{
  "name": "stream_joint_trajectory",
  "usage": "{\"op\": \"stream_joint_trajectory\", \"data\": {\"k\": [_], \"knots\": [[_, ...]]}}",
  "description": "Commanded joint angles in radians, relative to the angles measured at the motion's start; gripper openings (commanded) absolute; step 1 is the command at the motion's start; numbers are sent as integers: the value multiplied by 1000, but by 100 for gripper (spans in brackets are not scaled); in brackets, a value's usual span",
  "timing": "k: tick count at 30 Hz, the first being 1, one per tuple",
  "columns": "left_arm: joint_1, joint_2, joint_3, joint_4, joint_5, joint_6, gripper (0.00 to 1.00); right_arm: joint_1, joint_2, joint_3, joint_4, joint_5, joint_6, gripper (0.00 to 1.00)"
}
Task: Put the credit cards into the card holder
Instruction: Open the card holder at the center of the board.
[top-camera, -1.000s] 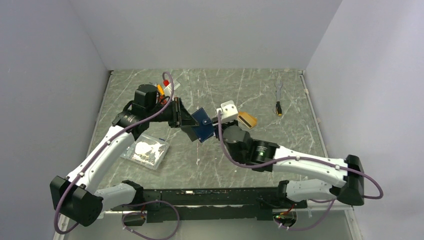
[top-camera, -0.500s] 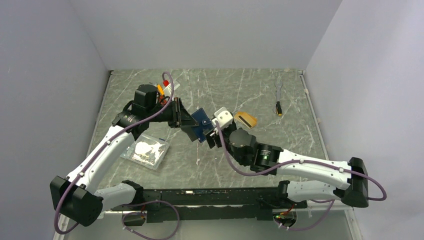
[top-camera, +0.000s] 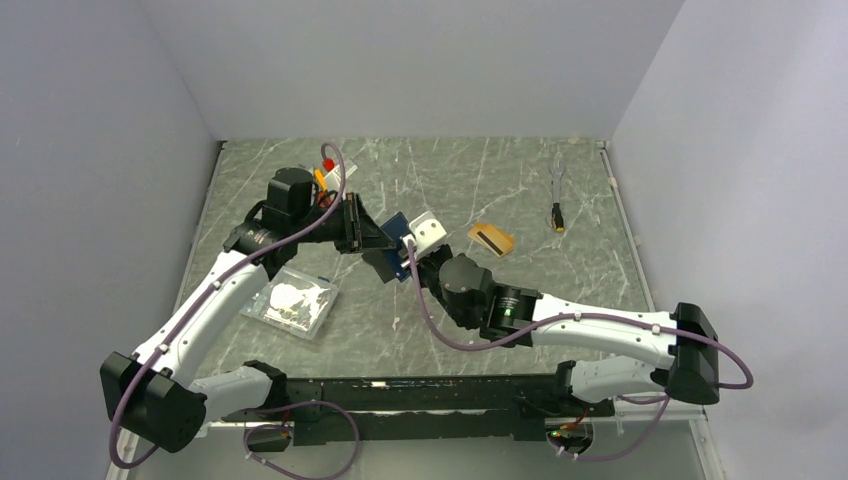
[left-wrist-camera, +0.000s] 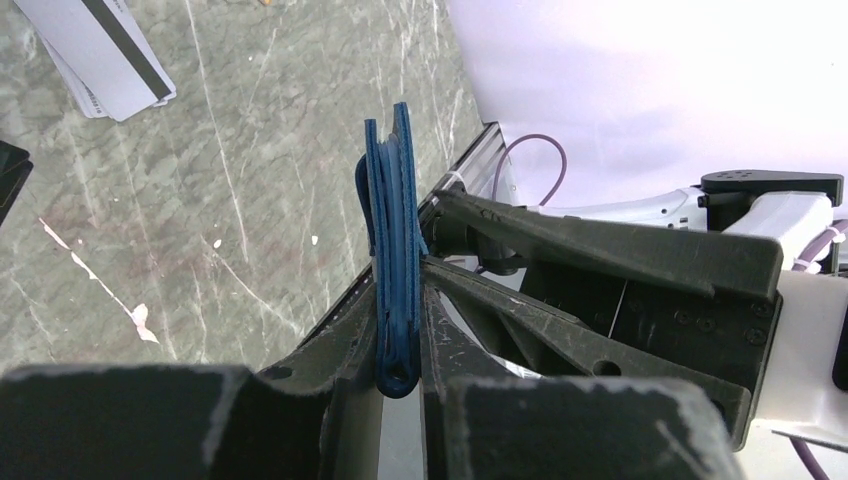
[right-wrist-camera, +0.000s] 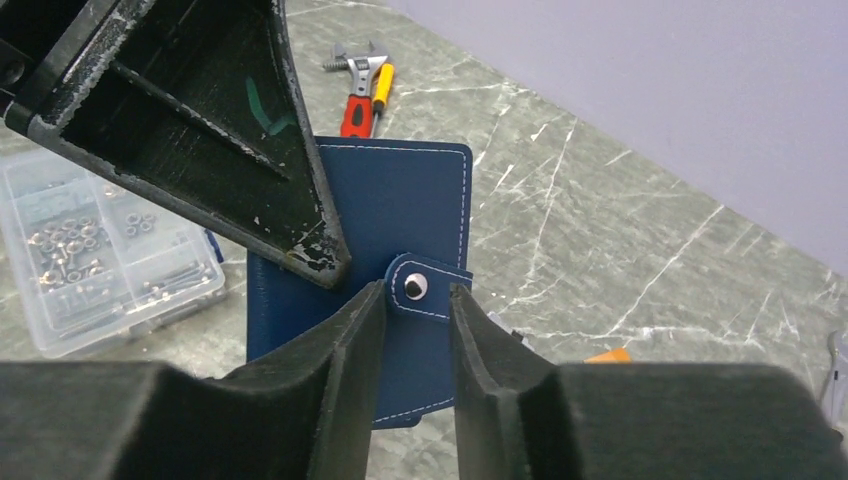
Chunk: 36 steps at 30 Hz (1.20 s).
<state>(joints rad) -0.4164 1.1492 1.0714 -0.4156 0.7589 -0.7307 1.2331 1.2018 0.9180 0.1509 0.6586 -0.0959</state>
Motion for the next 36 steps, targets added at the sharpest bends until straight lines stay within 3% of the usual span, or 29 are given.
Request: {"op": "stream_joint_trajectory", "data": {"k": [1,8,20,29,33,34,36], "knots": [[-8,-8,43,36,55,-23,0,3,42,27,83,86,-43,27],[-9,-5,55,34,57,-27,0,2,52,46,39,121,-24,0],[-9,-25,54,15,72,-15,0,-31,26,14,86,242,-11,0],[-9,-35,37,33,81,-23,0,-36,-1,-12,111,235,4,0],[-9,-39,3,66,91,5,0,-52,-33,20,23,180,59,0],[-9,-37,-8,76,97,23,0,-56,-51,25,-13,156,83,9],[-10,-30,-25,83,108,103,0,-70,-96,25,-80,93,144,41]]}}
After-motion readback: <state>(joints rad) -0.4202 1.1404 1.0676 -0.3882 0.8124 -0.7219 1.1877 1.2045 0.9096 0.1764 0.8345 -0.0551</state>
